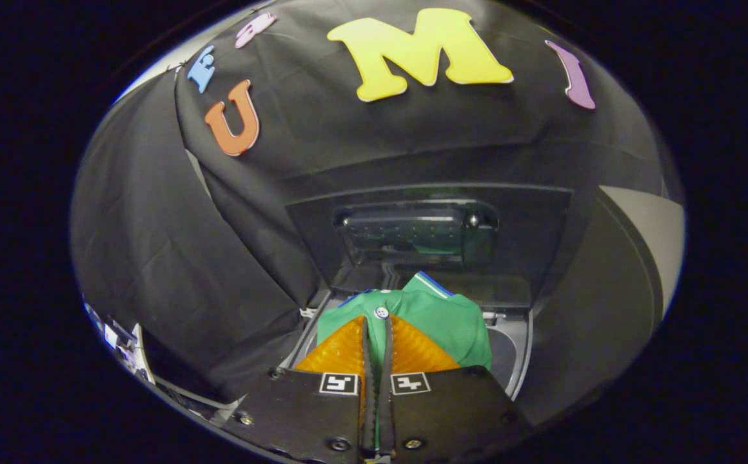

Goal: Put the clothes into the washing machine and then close the washing machine lid.

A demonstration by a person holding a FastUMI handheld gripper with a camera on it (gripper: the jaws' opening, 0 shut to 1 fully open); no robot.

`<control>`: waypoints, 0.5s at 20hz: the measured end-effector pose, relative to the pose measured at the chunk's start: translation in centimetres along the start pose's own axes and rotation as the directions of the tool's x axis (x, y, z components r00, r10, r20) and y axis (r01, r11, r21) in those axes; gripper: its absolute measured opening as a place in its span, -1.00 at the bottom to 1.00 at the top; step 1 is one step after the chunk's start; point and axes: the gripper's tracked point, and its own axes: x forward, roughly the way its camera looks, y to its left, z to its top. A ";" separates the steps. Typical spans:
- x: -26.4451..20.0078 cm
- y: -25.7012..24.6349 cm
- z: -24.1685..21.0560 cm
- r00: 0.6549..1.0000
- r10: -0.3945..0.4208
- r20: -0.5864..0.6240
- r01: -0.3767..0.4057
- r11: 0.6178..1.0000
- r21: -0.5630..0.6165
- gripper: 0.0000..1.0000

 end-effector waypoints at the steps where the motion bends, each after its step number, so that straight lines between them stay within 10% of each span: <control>1: 0.4 -0.3 -0.8 1.000 -0.009 -0.012 0.009 1.000 0.003 -0.89; 10: 5.9 -2.6 -5.5 0.989 -0.073 -0.128 0.077 0.997 0.029 -0.88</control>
